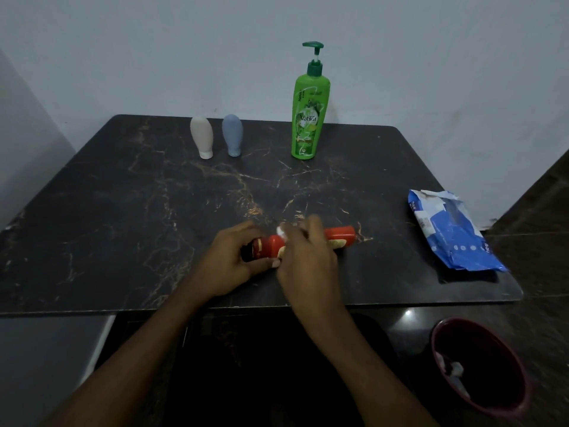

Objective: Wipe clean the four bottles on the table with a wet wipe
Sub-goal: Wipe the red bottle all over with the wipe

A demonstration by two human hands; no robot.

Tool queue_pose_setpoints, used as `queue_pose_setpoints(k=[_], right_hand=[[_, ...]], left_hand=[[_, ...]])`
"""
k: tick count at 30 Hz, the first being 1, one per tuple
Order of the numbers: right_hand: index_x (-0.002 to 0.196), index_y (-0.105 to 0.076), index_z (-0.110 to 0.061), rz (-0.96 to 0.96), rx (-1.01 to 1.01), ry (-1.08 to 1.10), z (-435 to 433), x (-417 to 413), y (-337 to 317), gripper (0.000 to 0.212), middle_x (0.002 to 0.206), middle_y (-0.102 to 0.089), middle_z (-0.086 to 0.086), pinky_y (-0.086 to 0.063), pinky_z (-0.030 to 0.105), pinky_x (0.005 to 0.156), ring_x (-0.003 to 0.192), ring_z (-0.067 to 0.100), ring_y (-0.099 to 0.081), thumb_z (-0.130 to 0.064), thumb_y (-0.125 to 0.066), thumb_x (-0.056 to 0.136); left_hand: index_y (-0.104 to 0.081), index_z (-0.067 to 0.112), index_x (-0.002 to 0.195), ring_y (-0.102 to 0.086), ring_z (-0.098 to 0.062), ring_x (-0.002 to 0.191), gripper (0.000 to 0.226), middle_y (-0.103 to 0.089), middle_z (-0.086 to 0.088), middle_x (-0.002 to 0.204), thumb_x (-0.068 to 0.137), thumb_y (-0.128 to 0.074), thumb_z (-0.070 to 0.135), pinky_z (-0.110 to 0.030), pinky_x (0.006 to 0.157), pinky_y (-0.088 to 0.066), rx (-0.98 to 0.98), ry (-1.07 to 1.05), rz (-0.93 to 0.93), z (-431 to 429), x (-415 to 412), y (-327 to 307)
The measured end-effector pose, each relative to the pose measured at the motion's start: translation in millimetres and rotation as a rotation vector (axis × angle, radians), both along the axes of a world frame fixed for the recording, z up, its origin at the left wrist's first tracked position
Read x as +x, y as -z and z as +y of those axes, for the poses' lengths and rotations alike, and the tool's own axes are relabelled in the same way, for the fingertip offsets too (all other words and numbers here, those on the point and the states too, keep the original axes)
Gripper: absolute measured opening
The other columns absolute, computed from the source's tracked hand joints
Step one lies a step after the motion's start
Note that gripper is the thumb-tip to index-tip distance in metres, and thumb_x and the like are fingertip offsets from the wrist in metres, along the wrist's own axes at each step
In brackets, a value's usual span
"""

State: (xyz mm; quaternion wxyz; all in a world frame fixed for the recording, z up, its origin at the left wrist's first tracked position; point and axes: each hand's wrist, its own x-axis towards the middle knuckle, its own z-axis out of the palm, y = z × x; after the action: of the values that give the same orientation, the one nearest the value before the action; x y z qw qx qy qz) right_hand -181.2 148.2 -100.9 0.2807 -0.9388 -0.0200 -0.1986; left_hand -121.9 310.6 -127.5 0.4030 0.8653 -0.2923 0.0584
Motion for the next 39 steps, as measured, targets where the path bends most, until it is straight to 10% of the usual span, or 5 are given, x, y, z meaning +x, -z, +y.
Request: queue_pose_setpoints(k=[3,9,19,26,39], right_hand=[[0.126,-0.062,-0.019,0.075,0.074,0.171,-43,12,1,0.033,0.117,-0.045,-0.004,-0.033,0.004,0.072,0.081,0.002,-0.046,-0.009,-0.057,0.095],[0.122,-0.065,-0.012,0.11,0.107,0.325,-71,18,-1,0.027,0.12,-0.049,0.005,-0.052,0.027,0.083,0.094,0.014,-0.058,-0.009,-0.058,0.096],[0.129,-0.064,-0.013,0.001,0.146,-0.069,-2,1,-3,0.038,0.12,-0.048,-0.001,-0.056,0.033,0.085,0.097,0.014,-0.058,-0.006,-0.06,0.093],[0.121,-0.068,-0.016,0.025,0.189,0.172,-71,20,4,0.025,0.113,-0.054,0.001,-0.039,0.009,0.07,0.096,0.011,-0.058,-0.014,-0.057,0.099],[0.127,-0.065,-0.015,0.024,0.148,-0.13,-13,9,-6,0.038,0.118,-0.048,-0.003,-0.056,0.032,0.087,0.098,0.011,-0.057,-0.006,-0.066,0.09]], left_hand=[[-0.072,0.024,0.104,-0.061,-0.006,0.083,0.032,-0.062,0.013,0.093,0.079,-0.087,0.037,-0.011,0.069,-0.045,0.043,-0.042,-0.016,0,1,0],[-0.071,0.024,0.103,-0.061,-0.003,0.084,0.031,-0.06,0.017,0.093,0.079,-0.087,0.037,-0.009,0.069,-0.045,0.056,-0.055,-0.004,0,-1,-2],[-0.074,0.018,0.1,-0.063,-0.011,0.079,0.028,-0.063,0.009,0.092,0.079,-0.087,0.03,-0.02,0.068,-0.049,0.009,-0.026,0.011,0,0,0],[-0.072,0.022,0.101,-0.061,-0.005,0.081,0.033,-0.062,0.011,0.092,0.079,-0.085,0.042,-0.018,0.067,-0.049,0.06,-0.063,0.006,0,0,-1],[-0.071,0.025,0.103,-0.062,-0.002,0.084,0.033,-0.063,0.015,0.096,0.076,-0.087,0.037,-0.011,0.069,-0.045,0.032,-0.087,0.065,0,-3,-4]])
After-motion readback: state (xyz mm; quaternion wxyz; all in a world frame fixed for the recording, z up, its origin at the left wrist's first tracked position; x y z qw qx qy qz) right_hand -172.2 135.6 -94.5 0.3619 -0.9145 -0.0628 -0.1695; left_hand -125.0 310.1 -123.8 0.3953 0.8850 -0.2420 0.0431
